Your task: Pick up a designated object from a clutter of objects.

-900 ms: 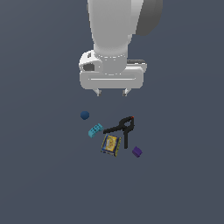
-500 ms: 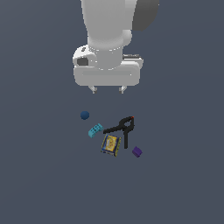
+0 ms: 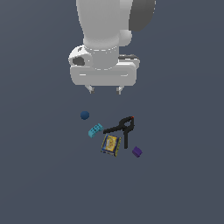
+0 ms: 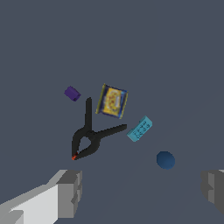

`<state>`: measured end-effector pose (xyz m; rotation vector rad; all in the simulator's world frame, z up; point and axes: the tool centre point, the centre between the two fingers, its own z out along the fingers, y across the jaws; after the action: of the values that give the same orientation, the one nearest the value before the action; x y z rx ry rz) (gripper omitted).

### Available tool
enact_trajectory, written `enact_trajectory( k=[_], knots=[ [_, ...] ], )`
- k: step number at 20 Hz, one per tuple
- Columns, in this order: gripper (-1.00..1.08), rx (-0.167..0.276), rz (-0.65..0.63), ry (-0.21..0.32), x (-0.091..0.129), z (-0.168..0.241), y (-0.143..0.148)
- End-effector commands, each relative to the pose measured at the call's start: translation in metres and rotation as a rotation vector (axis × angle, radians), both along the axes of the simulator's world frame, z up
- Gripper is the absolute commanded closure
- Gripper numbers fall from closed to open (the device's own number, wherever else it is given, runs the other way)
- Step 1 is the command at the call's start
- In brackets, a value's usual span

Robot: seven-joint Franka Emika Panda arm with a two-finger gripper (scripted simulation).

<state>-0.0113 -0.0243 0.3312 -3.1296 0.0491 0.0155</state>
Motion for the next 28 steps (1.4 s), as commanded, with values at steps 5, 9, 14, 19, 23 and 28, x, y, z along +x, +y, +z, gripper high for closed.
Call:
enact_trajectory(
  k=[5, 9, 14, 19, 23, 28],
  knots=[
    [-0.92, 0.007, -0.062, 0.000, -0.001, -0.026, -0.014],
    [-0.92, 0.013, -0.126, 0.000, -0.004, -0.052, -0.029],
    [-0.92, 0.020, -0.236, -0.001, -0.014, -0.094, -0.053],
    [-0.92, 0.021, -0.365, -0.001, -0.032, -0.140, -0.081],
    [-0.92, 0.017, -0.469, -0.002, -0.052, -0.174, -0.102],
    [-0.92, 0.007, -0.587, -0.003, -0.079, -0.210, -0.124]
  ],
)
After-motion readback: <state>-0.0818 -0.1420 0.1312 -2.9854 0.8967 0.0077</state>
